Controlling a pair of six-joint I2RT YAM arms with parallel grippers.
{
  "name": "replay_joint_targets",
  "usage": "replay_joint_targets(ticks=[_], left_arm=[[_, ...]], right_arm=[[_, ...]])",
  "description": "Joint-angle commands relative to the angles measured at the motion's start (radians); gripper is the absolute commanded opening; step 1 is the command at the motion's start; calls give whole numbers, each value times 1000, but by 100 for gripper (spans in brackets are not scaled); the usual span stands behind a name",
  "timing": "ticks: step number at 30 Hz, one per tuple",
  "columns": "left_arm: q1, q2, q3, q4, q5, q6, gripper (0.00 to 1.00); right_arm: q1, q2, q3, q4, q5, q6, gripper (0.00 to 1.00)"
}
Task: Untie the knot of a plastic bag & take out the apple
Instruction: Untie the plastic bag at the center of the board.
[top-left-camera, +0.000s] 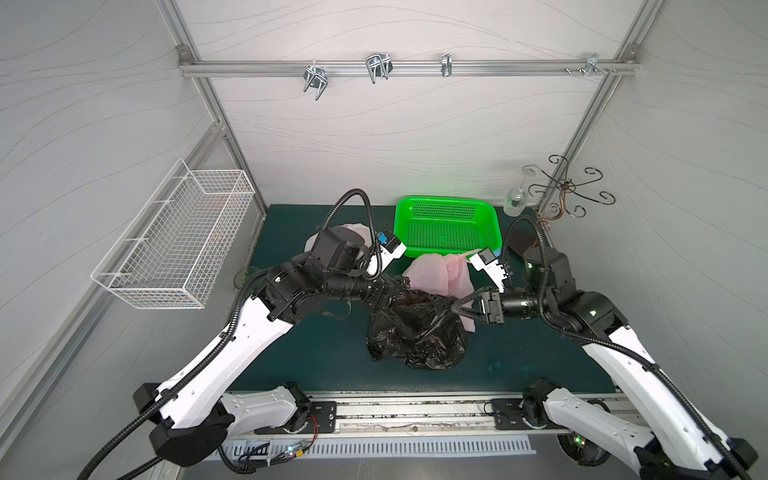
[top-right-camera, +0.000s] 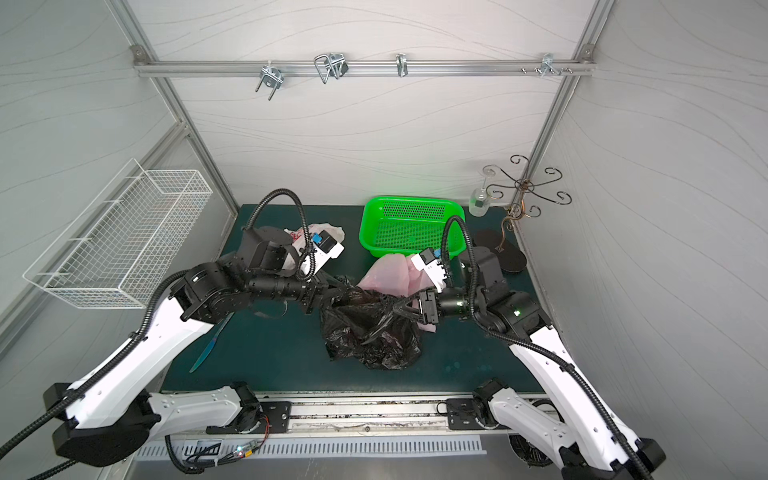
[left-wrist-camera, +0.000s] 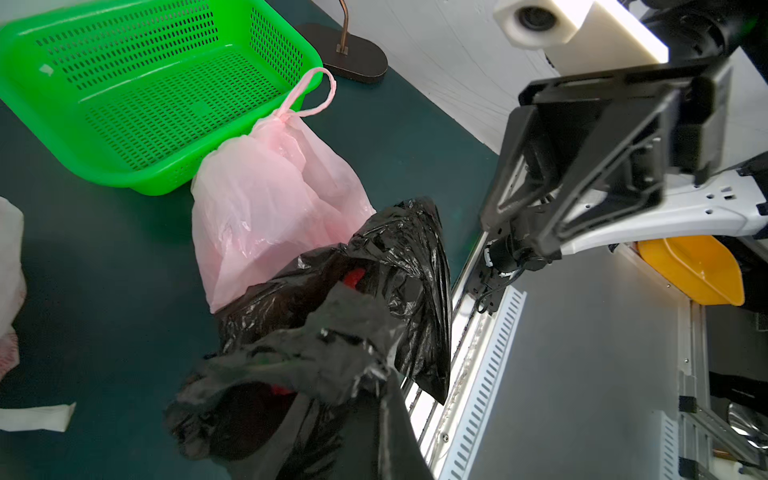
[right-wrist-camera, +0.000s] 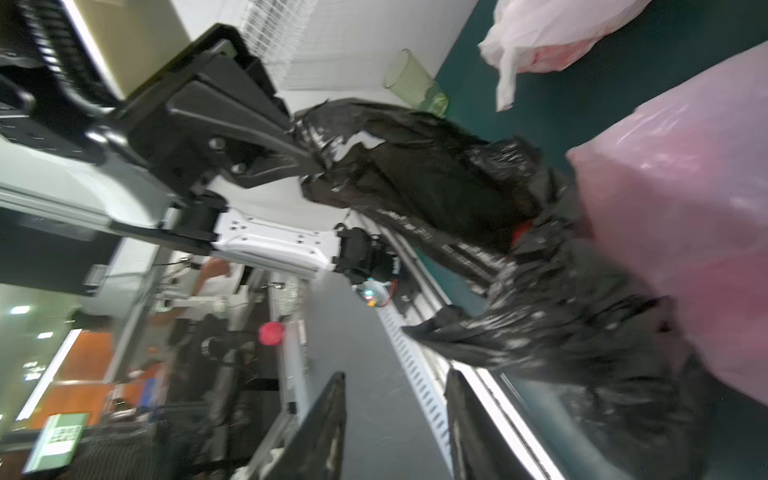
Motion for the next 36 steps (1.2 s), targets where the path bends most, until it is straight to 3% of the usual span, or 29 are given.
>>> replay_joint_targets(ticks=[1, 5, 9, 15, 20, 30, 36], left_arm=[[-2, -52, -40, 99, 90, -37, 0], [-5, -142, -149, 160, 171, -72, 0], [-10, -252, -247, 183, 207, -132, 0], [-16, -430, -384, 231, 257, -238, 0], [-15, -513, -456, 284, 303, -302, 0], [-17, -612, -563, 309, 281, -369, 0], [-17, -623, -572, 290, 270, -361, 0]], right_arm=[[34, 4, 72, -101, 187, -47, 33], [49, -15, 21, 5, -15, 3, 47], [96, -47, 16, -31, -44, -28, 62], [149, -24, 31, -22, -192, -2, 61], [207, 79, 41, 8, -160, 11, 56], [398, 410, 202, -31, 157, -62, 44], [470, 383, 16, -20, 257, -21, 39]])
